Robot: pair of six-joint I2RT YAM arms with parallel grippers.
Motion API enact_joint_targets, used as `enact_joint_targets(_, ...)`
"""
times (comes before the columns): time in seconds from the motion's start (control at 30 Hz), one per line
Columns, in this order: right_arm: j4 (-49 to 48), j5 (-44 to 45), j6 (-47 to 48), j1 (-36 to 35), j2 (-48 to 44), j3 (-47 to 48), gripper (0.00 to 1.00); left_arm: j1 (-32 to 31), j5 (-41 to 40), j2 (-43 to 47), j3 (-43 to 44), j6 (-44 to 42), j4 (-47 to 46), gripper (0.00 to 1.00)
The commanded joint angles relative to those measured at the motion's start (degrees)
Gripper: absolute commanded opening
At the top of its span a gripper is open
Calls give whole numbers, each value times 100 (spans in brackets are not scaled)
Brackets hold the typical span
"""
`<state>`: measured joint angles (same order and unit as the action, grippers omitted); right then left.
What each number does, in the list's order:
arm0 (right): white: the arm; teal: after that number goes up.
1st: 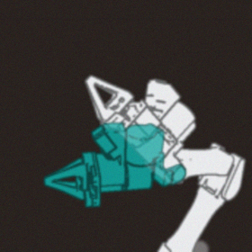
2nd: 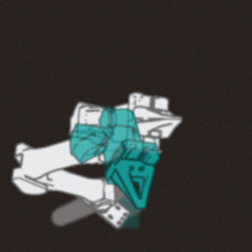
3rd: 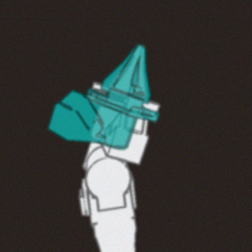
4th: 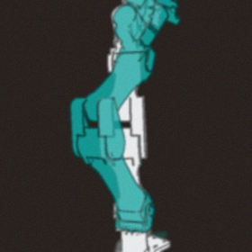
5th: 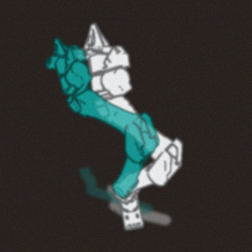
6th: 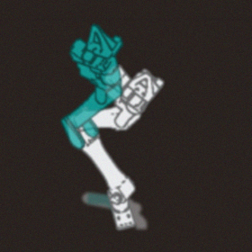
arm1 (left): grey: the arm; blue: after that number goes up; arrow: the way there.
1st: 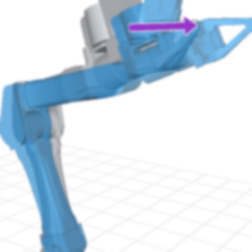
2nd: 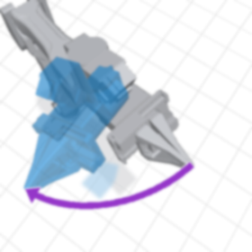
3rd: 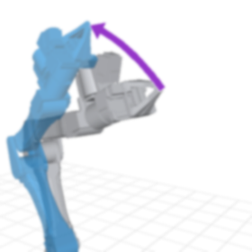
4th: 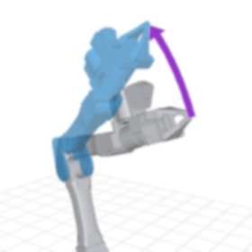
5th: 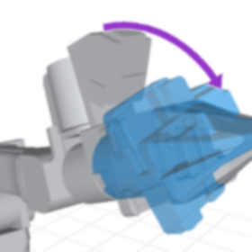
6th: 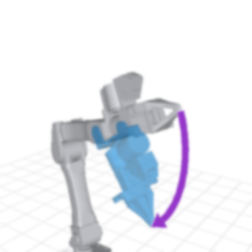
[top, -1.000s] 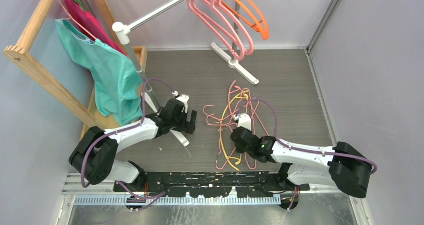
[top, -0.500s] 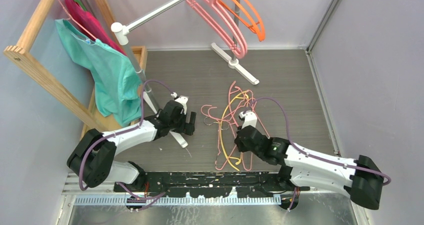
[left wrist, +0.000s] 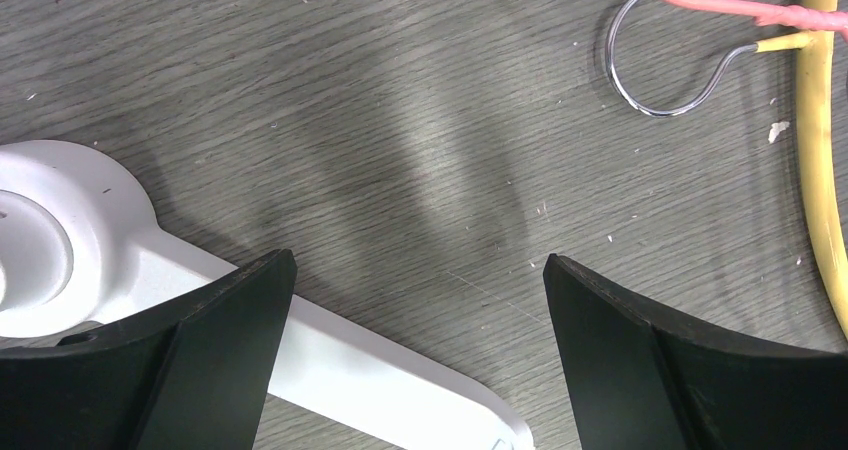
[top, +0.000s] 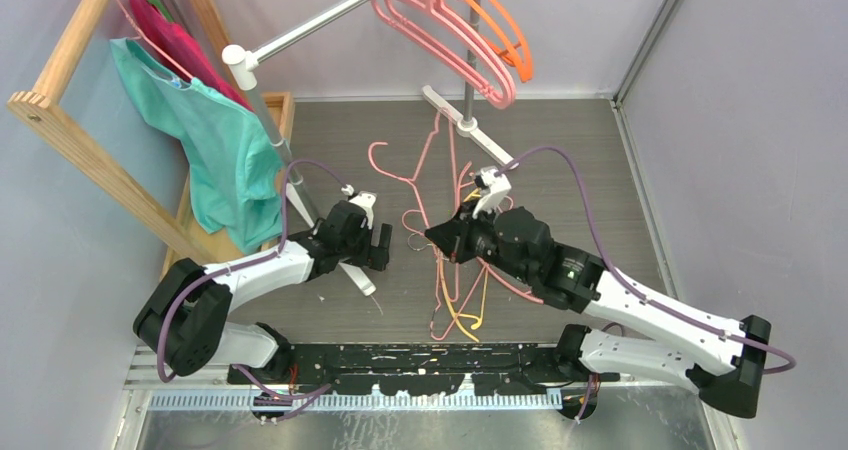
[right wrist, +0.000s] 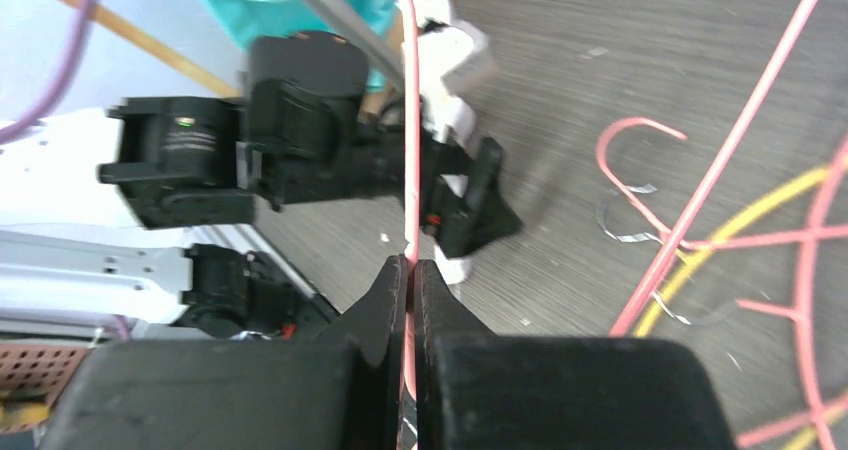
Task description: Organize the hangers
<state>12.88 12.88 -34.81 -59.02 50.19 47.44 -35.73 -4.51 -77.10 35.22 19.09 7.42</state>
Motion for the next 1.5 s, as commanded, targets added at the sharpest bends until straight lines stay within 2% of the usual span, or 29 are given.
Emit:
enact_joint_targets(0.0, -838, -875, 261, -14, 463, 704, 1, -2, -83, 143, 54, 73, -103, 98)
enact_joint_targets(0.33, -1479, -1920, 510, -14, 1869, 2453, 1, -4, -74, 54, 153, 25, -92, 98)
enact_joint_targets(0.53, -1846, -2083, 642, 6, 2450, 3259, 1, -3, -120, 88, 160, -11, -63, 98)
enact_joint_targets(1.03, -3317, -2816, -256, 884, 3865, 4063, 1, 0, -94, -50, 183, -32, -153, 98)
enact_joint_targets(1.47, -3388, -3309, -574, 1011, 4752, 4560, 1, 0, -125, -26, 188, -27, -161, 98)
